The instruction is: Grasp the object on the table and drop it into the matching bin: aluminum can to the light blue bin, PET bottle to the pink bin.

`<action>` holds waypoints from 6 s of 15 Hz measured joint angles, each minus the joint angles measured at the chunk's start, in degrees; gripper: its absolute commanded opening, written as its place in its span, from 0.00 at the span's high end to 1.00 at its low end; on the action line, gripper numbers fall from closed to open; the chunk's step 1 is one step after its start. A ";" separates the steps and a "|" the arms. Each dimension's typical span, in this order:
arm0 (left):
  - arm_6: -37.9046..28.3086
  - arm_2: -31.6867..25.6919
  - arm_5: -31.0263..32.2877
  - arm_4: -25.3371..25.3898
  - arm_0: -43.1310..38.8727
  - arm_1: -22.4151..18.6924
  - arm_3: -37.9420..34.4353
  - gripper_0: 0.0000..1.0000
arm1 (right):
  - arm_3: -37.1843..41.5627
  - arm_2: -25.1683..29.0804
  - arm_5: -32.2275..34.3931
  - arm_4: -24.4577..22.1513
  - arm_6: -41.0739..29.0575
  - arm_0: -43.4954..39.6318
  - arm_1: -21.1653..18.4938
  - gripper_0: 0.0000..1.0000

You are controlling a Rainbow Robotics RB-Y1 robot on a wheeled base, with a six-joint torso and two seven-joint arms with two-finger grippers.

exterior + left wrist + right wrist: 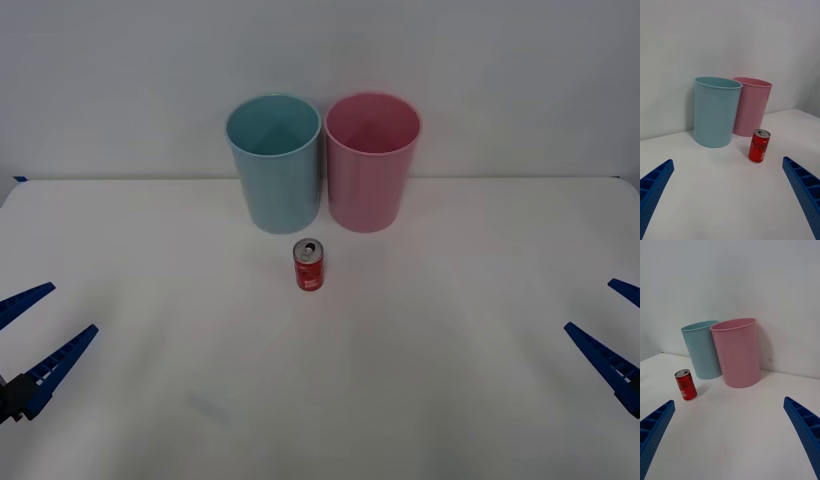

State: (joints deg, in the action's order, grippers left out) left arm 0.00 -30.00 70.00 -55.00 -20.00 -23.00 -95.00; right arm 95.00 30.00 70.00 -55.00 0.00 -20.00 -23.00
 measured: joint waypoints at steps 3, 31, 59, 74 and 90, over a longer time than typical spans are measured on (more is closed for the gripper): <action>0.00 0.00 0.00 0.00 0.00 0.00 0.00 0.00 | 0.00 0.02 0.06 -0.21 0.01 -0.01 0.07 0.00; 0.00 0.00 0.00 0.00 0.00 0.00 0.00 0.00 | -12.25 -13.77 -2.88 -14.65 9.06 15.23 7.52 0.00; 0.00 0.00 0.00 0.00 0.00 0.00 0.00 0.00 | -33.77 -16.09 -9.07 -34.22 15.91 38.16 22.47 0.00; 0.00 0.00 0.00 0.00 0.00 0.00 0.00 0.00 | -51.49 -21.36 -19.30 -34.33 21.27 51.01 23.49 0.00; 0.00 0.00 0.00 0.00 0.00 0.00 0.00 0.00 | -51.50 -25.34 -23.17 -32.37 21.37 50.86 24.00 1.00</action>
State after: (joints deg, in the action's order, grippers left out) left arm 0.00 -30.00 70.00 -55.00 -20.00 -23.00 -95.00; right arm 43.50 4.66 46.83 -87.37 21.37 30.87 1.00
